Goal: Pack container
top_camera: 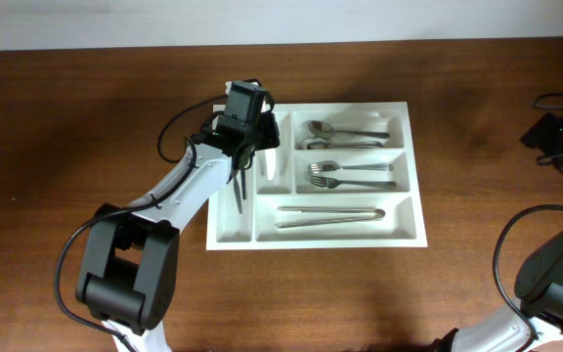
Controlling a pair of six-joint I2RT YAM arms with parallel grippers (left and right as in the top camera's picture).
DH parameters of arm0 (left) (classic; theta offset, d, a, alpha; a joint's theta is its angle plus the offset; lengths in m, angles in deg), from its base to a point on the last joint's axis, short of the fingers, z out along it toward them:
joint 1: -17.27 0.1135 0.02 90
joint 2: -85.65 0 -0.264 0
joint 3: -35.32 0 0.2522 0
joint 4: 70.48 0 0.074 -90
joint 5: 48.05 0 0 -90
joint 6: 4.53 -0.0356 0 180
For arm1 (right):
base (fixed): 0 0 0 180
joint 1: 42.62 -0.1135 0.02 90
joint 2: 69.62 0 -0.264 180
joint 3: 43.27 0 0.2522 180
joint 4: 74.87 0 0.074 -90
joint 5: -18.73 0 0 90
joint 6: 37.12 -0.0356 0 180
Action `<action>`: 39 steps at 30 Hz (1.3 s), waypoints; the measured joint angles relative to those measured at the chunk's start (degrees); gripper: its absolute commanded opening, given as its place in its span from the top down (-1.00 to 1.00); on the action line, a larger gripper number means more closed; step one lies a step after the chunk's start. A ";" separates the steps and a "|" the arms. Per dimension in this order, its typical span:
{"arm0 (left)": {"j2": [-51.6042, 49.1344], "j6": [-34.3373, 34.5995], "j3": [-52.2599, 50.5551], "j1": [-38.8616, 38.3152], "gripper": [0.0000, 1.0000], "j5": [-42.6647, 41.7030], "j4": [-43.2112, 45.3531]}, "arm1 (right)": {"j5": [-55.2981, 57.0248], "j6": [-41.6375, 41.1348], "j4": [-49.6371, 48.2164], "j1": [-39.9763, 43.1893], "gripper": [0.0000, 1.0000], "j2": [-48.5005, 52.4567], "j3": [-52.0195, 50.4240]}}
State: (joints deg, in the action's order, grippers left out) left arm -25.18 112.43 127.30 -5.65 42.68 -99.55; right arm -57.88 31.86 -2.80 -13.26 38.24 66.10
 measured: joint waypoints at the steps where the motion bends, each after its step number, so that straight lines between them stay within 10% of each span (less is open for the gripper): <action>1: -0.09 0.00 0.00 0.00 0.53 0.00 0.00 | 0.00 0.00 0.00 0.00 -0.97 0.00 0.00; 10: -0.20 -0.22 0.00 0.00 0.16 0.00 0.00 | 0.00 0.04 0.02 0.00 -0.98 0.00 0.00; 15: -0.20 -1.99 0.46 0.00 -0.98 0.07 -0.11 | 0.00 0.04 0.00 0.00 -0.97 0.00 0.00; 39: 37.27 -18.01 8.59 16.65 -0.98 7.32 -34.99 | 0.00 0.04 0.00 0.00 -0.97 0.00 0.00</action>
State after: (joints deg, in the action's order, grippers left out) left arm 12.09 94.42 135.89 11.01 50.00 -134.54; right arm -57.88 31.90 -2.80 -13.26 38.24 66.10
